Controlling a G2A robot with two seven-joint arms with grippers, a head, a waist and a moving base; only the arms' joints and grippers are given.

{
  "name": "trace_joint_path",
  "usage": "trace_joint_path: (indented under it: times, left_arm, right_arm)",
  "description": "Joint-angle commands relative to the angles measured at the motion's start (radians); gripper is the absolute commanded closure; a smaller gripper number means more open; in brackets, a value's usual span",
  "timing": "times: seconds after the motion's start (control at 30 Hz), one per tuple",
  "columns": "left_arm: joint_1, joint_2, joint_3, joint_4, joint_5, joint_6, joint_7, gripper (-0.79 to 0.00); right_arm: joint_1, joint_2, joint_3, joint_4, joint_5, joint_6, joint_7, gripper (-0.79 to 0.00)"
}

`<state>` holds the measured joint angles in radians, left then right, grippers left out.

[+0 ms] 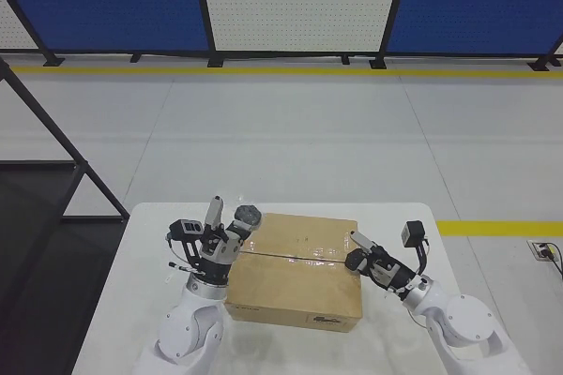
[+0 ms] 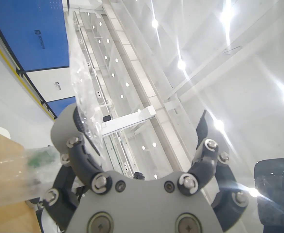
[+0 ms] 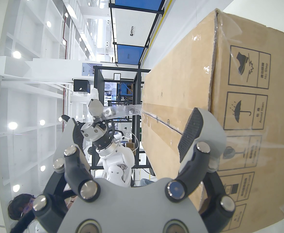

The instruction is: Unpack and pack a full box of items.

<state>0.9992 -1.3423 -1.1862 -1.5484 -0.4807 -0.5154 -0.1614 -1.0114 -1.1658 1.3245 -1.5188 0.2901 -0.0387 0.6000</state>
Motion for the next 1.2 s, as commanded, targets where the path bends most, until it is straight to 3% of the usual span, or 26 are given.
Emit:
trace_joint_path:
  times: [0.0,0.8,1.17]
  left_arm:
    - [0.0,-0.003,0.01,0.003,0.01,0.005,-0.003,-0.785]
    - [-0.015,-0.036,0.088,0.034,0.066,0.062,-0.058,-0.785]
    - [-0.014,-0.046,0.082,0.028,0.077,0.056,-0.055,-0.785]
  right_arm:
    - [0.0,0.0,0.0,0.0,0.0,0.0,0.0,-0.785]
    - [0.0,0.0,0.0,0.0,0.0,0.0,0.0,-0.785]
    - [0.0,0.0,0.0,0.0,0.0,0.0,0.0,-0.785]
